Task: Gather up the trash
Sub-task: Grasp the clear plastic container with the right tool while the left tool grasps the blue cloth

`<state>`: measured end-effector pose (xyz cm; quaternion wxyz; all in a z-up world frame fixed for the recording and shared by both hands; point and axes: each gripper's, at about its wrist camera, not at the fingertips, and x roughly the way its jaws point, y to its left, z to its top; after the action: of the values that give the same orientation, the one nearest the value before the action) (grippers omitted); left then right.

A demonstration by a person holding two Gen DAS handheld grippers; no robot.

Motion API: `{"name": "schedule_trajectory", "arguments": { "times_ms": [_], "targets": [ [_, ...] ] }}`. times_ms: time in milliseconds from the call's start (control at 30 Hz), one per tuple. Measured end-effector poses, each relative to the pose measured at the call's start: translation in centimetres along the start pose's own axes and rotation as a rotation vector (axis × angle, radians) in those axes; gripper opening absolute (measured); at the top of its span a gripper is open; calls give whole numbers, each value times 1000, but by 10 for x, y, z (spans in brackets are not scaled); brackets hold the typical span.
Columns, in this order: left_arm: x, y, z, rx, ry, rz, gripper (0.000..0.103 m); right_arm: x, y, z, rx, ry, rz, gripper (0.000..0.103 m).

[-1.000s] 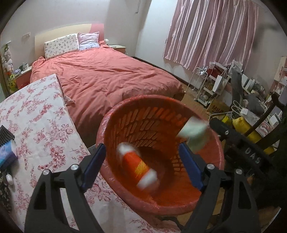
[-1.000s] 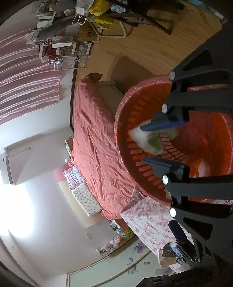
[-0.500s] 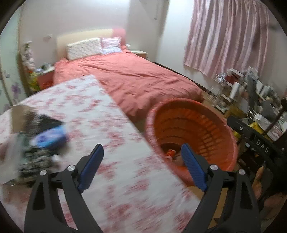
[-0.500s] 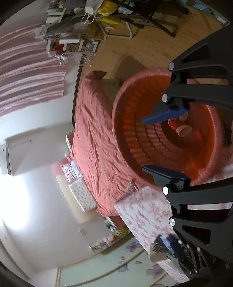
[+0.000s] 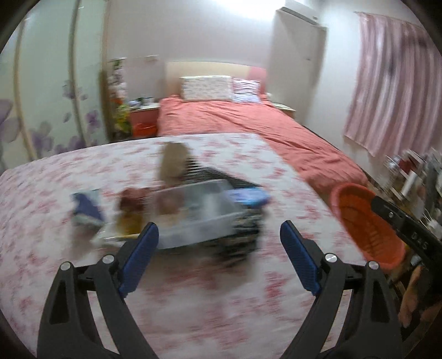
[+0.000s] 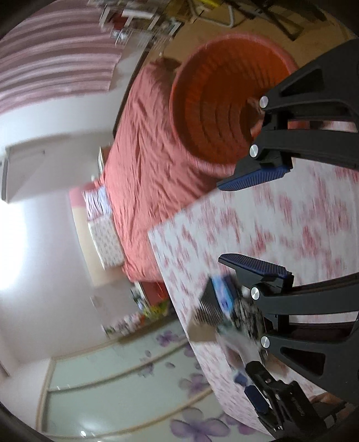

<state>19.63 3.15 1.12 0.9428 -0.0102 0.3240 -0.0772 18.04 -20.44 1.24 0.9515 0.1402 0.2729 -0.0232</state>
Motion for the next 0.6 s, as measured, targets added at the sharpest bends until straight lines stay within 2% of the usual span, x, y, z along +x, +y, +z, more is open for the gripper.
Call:
{"name": "schedule_trajectory", "arguments": {
  "times_ms": [267,367,467,600],
  "targets": [
    [-7,103,-8,-157,24,167,87,20,88,-7,-133,64,140,46],
    [-8,133,-11,-203,33,207,87,34,111,-6,-162,94,159,37],
    [-4,156,-13,-227,40,242,87,50,128,-3,-173,127,166,33],
    [2,177,-15,-245,50,253,87,75,141,2,-171,179,145,29]
  ]
}}
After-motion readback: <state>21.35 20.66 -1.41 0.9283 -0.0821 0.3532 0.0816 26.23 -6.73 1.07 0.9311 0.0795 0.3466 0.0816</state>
